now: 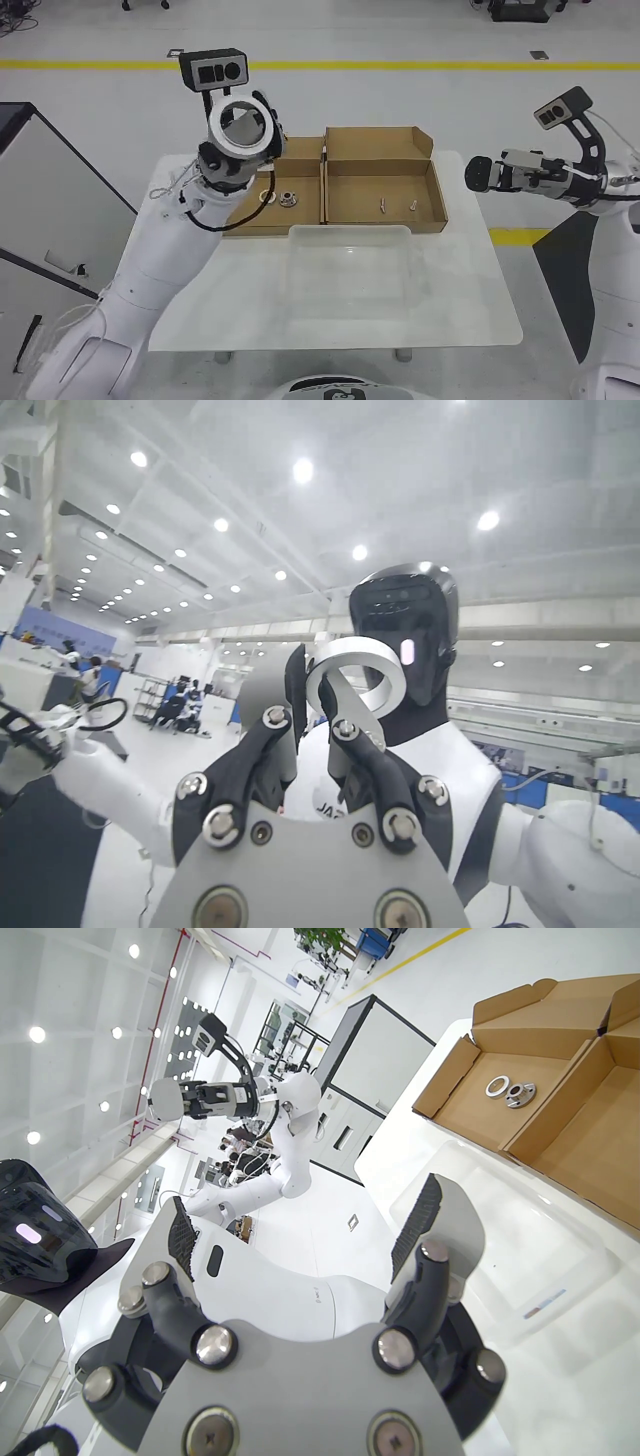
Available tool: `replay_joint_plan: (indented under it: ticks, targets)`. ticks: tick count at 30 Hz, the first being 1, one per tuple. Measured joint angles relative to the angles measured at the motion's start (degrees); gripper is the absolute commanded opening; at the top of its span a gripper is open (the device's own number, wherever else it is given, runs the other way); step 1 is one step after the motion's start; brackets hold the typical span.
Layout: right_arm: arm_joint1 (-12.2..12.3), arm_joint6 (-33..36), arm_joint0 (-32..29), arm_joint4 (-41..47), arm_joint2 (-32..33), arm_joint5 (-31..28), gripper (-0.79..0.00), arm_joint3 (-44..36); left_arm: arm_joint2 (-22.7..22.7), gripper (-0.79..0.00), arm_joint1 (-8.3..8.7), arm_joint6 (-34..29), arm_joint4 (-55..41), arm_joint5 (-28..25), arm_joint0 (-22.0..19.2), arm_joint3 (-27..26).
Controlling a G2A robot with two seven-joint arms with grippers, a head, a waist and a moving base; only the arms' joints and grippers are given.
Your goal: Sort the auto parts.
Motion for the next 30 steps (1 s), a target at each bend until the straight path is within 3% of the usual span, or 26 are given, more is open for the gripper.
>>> replay_joint_plan:
  ticks: [7,15,23,26,30]
  targets:
    - [0.0,0.0,0.0,0.0,0.0,0.0,0.000,0.0,-3.4,-0.785,-2.12,-5.9,-12.6,5.9,2.2,-0.8]
    - [0.0,0.0,0.0,0.0,0.0,0.0,0.000,0.0,-7.0,-0.785,-3.99,-6.8,1.1,6.8,2.9,1.4]
    - [0.0,0.0,0.0,0.0,0.0,0.0,0.000,0.0,-7.6,-0.785,-4.60,-4.9,17.5,4.9,2.9,1.8]
    - [0.0,0.0,0.0,0.0,0.0,0.0,0.000,0.0,-7.0,-0.785,-4.93,-4.4,15.7,4.5,3.4,1.5]
    - [0.0,0.0,0.0,0.0,0.0,0.0,0.000,0.0,-6.4,-0.785,-5.68,-6.1,5.6,6.1,4.0,1.0]
